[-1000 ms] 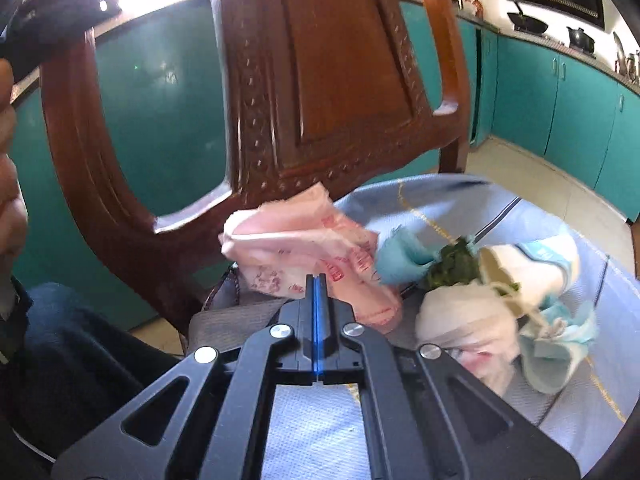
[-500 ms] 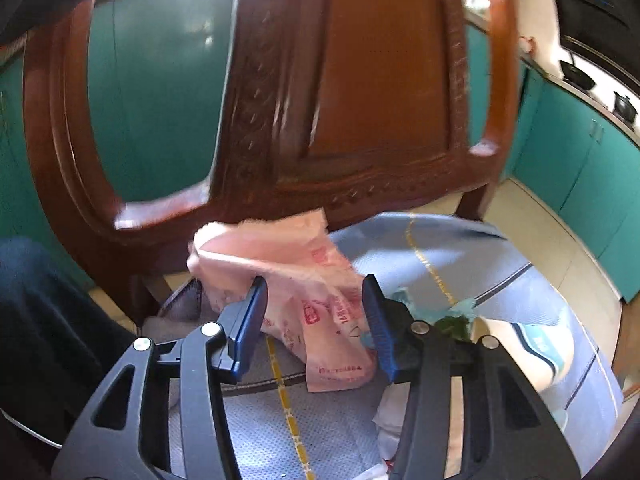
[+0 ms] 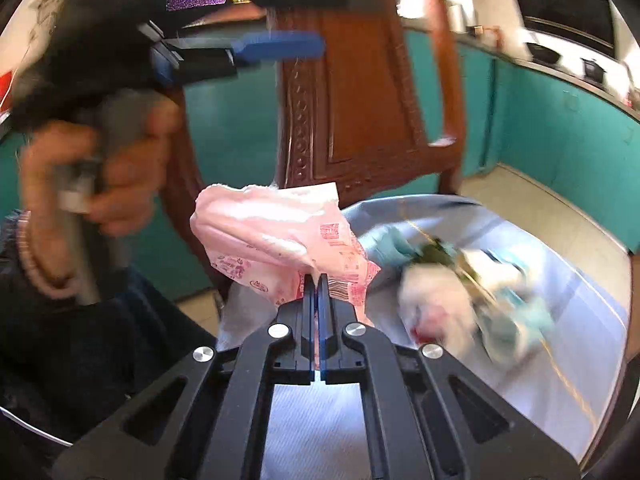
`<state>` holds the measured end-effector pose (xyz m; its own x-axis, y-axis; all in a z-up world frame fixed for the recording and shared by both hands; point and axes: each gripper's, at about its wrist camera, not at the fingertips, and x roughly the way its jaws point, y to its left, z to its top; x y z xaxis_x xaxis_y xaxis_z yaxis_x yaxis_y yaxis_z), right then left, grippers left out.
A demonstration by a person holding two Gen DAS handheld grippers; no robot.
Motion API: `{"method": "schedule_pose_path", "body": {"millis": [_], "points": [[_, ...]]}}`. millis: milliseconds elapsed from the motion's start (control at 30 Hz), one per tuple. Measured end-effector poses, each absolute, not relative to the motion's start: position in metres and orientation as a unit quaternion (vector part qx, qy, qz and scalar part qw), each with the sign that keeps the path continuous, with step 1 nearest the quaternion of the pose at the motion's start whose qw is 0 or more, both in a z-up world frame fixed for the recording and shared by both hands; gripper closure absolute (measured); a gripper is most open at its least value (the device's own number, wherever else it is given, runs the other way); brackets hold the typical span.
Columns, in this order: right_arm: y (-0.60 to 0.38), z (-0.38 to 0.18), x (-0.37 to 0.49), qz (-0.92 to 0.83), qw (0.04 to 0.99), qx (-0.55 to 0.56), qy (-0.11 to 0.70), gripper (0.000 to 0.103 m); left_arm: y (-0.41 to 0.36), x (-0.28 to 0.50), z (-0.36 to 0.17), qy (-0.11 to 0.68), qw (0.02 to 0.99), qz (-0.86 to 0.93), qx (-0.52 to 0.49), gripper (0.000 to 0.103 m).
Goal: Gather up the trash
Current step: 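Grasp the white plastic bag with the left gripper while the right gripper holds the pink bag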
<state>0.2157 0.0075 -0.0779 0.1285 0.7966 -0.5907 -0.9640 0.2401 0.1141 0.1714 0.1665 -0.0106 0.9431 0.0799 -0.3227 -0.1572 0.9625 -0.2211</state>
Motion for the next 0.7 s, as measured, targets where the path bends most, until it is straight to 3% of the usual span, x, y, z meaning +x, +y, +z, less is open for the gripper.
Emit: {"method": "schedule_pose_path", "body": {"millis": [300,467,700], "points": [[-0.095,-0.093,0.243,0.372,0.846,-0.109,0.366,0.101,0.146,0.229,-0.063,0.309,0.943,0.027,-0.122,0.032],[-0.100,-0.101,0.242,0.339,0.854,-0.107,0.380,0.101,0.128,0.259,-0.108,0.397,0.909,0.024,-0.126,0.033],[-0.077,-0.113,0.242,0.337,0.846,-0.125,0.393,0.101,0.110,0.278,-0.145,0.444,0.890,0.034,-0.097,0.028]]}}
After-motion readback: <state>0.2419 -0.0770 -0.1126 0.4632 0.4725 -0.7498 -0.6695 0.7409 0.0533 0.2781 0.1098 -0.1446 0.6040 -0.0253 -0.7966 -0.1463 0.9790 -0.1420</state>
